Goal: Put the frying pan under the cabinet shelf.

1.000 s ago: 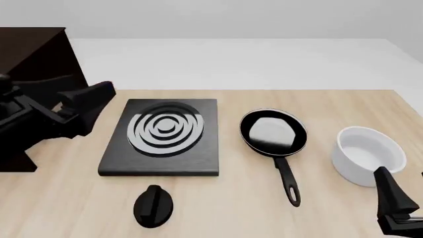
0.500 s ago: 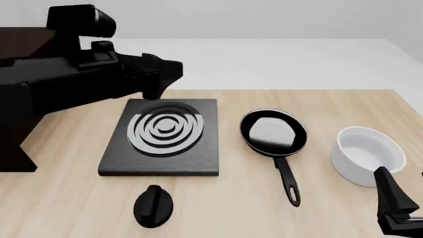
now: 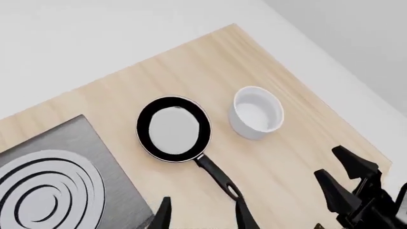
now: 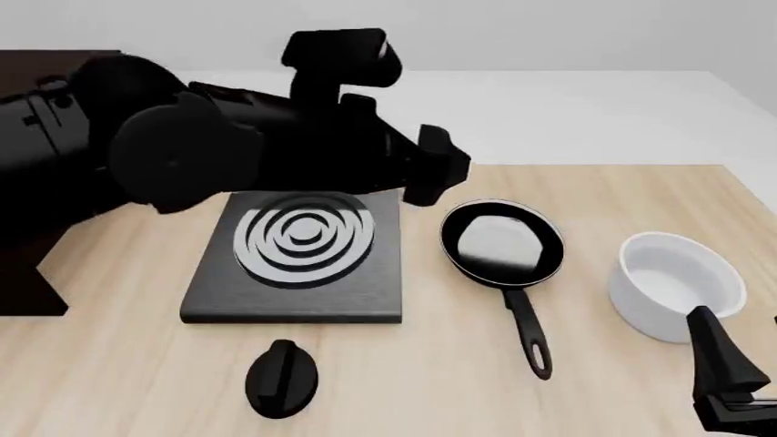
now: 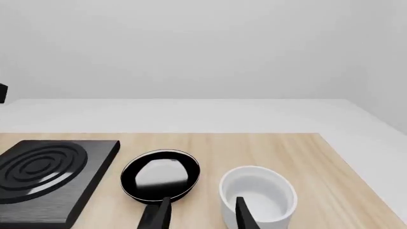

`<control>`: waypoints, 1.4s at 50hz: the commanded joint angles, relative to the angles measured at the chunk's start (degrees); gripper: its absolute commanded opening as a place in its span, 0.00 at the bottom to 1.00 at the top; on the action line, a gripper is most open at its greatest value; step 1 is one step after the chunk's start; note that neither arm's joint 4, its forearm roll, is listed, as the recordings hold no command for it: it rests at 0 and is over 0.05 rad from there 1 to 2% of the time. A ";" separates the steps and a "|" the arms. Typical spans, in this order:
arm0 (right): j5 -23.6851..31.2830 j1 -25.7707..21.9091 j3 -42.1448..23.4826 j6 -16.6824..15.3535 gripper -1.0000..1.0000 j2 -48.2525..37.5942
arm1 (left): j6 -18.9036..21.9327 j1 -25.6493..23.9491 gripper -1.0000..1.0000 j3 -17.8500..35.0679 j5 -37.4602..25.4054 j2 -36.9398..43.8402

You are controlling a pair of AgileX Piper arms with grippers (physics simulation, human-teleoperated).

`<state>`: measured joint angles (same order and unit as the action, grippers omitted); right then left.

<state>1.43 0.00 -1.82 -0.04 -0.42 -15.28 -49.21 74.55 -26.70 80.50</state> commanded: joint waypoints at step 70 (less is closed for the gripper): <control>0.00 0.03 0.00 0.01 1.00 0.00 | -25.03 -7.67 1.00 -1.25 22.25 24.55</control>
<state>1.43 0.01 -1.82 -0.04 -0.42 -37.68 -56.06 74.47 -7.84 103.05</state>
